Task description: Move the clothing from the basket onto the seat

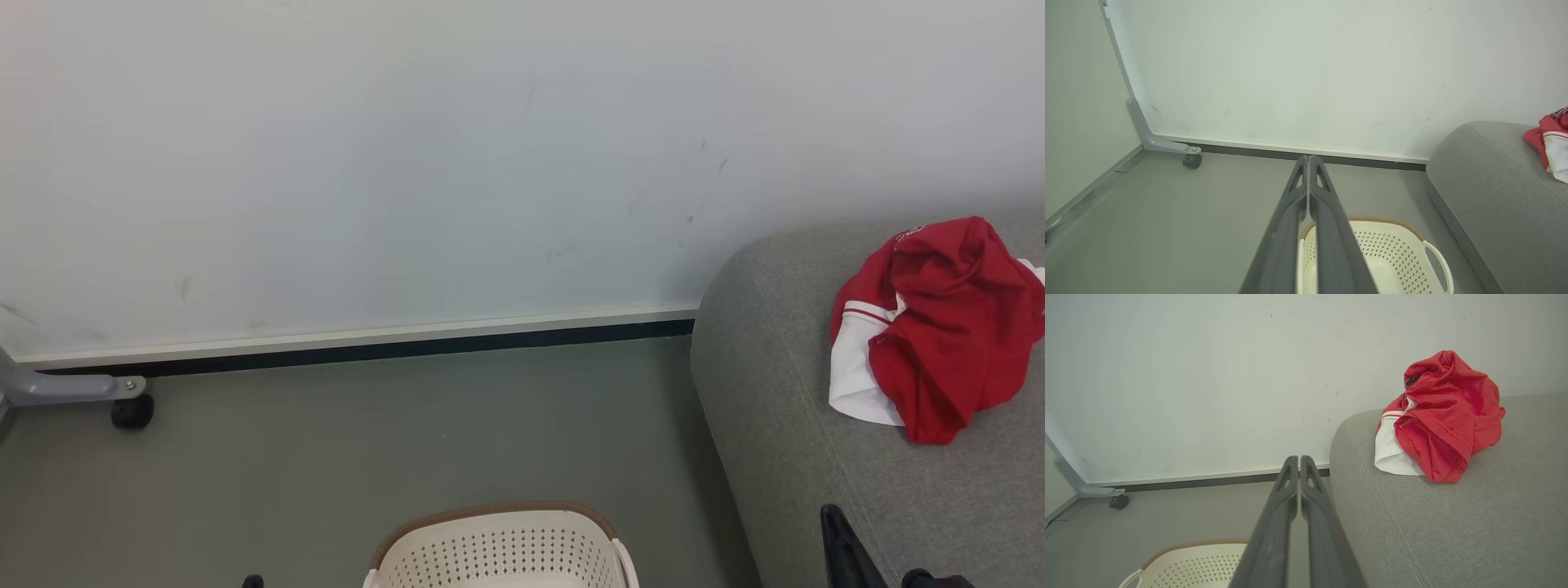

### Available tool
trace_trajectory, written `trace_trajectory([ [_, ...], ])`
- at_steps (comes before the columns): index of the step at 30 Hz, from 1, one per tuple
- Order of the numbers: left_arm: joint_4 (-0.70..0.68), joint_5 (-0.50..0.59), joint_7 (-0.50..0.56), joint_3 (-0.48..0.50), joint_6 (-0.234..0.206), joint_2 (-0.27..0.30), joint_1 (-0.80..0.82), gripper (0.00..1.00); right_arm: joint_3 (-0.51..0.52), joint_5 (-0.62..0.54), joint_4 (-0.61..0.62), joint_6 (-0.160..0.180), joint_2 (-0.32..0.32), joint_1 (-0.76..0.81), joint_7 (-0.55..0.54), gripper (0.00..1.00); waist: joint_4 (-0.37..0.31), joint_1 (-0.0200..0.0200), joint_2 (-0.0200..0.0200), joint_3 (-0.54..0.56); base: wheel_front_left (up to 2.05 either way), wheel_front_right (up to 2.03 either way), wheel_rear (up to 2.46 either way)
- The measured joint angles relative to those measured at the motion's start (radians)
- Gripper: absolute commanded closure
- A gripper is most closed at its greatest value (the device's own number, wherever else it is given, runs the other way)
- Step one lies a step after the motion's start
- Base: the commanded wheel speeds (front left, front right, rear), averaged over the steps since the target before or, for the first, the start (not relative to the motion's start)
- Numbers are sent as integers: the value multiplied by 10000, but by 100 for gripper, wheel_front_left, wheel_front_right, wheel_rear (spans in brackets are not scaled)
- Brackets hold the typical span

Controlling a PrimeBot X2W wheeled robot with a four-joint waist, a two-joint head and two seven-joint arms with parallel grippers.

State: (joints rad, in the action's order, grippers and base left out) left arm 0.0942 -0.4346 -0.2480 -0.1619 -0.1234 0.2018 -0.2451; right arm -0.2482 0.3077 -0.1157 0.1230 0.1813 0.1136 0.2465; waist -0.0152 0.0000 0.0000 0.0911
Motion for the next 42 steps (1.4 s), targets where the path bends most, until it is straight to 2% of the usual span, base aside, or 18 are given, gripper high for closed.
trace_trajectory([
  [9, 242, -531, 228, 121, 104, -161, -32, 100, 209, 474, -263, -105, -138, 142, -180, 100, 7, 0, 0, -55, 0, 0, 0],
  [42, 775, -3977, 1335, 897, 807, -594, 873, 100, 1369, 4523, -771, -805, -535, -477, -1325, 100, 53, 0, 1, -338, 0, 0, 0],
])
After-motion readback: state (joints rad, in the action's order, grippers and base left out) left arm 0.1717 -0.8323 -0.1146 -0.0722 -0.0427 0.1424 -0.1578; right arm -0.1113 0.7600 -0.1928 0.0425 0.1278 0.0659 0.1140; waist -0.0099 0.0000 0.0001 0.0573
